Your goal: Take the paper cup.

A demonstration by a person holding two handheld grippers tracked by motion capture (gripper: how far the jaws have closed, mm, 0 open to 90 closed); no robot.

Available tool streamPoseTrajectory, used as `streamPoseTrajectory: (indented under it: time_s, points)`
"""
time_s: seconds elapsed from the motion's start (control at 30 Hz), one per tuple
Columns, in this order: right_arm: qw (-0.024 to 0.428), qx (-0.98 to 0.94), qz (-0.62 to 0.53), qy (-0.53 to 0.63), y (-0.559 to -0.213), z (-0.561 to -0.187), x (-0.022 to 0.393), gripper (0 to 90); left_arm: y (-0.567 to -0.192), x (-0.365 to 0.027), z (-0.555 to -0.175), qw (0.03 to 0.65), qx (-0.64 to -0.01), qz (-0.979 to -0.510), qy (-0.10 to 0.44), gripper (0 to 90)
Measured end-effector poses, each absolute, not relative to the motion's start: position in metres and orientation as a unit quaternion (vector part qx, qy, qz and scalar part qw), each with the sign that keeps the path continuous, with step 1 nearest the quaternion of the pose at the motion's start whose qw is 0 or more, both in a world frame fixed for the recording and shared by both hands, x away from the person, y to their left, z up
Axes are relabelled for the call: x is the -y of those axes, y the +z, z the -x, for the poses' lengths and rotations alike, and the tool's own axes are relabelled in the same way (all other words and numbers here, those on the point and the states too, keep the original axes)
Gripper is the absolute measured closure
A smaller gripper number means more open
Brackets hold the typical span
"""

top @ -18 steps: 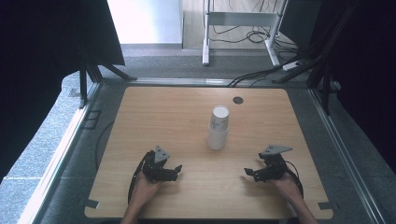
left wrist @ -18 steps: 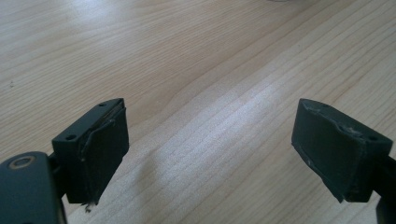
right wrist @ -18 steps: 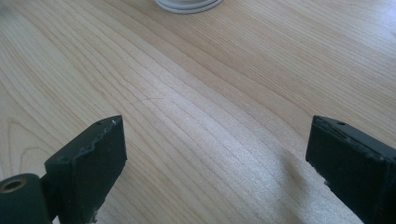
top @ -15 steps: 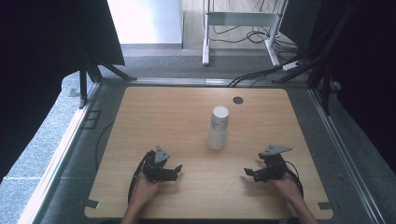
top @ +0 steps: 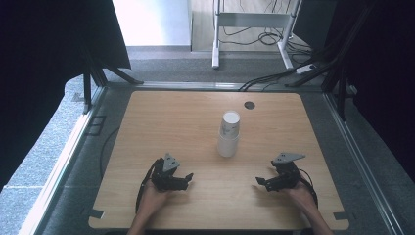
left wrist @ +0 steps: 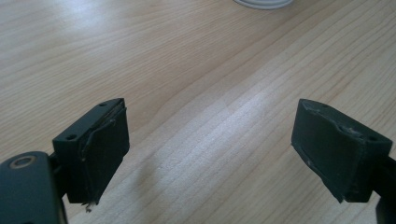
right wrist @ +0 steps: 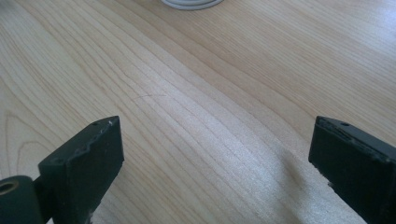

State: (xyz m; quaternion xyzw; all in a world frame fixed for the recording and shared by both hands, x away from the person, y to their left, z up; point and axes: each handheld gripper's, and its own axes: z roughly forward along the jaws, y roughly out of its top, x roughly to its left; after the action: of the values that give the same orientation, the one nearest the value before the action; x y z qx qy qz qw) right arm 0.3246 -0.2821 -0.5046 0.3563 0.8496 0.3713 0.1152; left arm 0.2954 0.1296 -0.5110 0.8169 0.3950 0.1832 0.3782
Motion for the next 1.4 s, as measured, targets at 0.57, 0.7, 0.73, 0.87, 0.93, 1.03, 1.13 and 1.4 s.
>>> streamPoseTrajectory:
  time_s: [0.57,0.7,0.73,0.87,0.93,1.03,1.13,1.4]
  points:
    - [0.110,-0.849,-0.346,0.383,-0.494,-0.323,0.276,4.5,-0.504,-0.129,-0.299,0.381,-0.400,-0.815,0.178,11.2]
    - [0.106,-0.846,-0.348,0.388,-0.491,-0.324,0.276,4.5,-0.500,-0.129,-0.300,0.389,-0.397,-0.812,0.176,11.2]
    - [0.107,-0.846,-0.348,0.389,-0.490,-0.324,0.275,4.5,-0.498,-0.129,-0.300,0.391,-0.397,-0.812,0.177,11.2]
    - [0.106,-0.845,-0.347,0.393,-0.487,-0.324,0.274,4.5,-0.496,-0.130,-0.301,0.393,-0.396,-0.810,0.179,11.2]
    - [0.107,-0.845,-0.345,0.395,-0.484,-0.324,0.274,4.5,-0.494,-0.130,-0.302,0.395,-0.395,-0.810,0.180,11.2]
    - [0.107,-0.844,-0.341,0.399,-0.480,-0.324,0.273,4.6,-0.490,-0.130,-0.303,0.395,-0.393,-0.810,0.183,11.2]
    - [0.107,-0.845,-0.340,0.399,-0.478,-0.324,0.272,4.6,-0.489,-0.129,-0.303,0.395,-0.392,-0.810,0.185,11.2]
    - [0.099,-0.843,-0.339,0.407,-0.468,-0.327,0.270,4.6,-0.484,-0.125,-0.305,0.395,-0.391,-0.810,0.188,11.3]
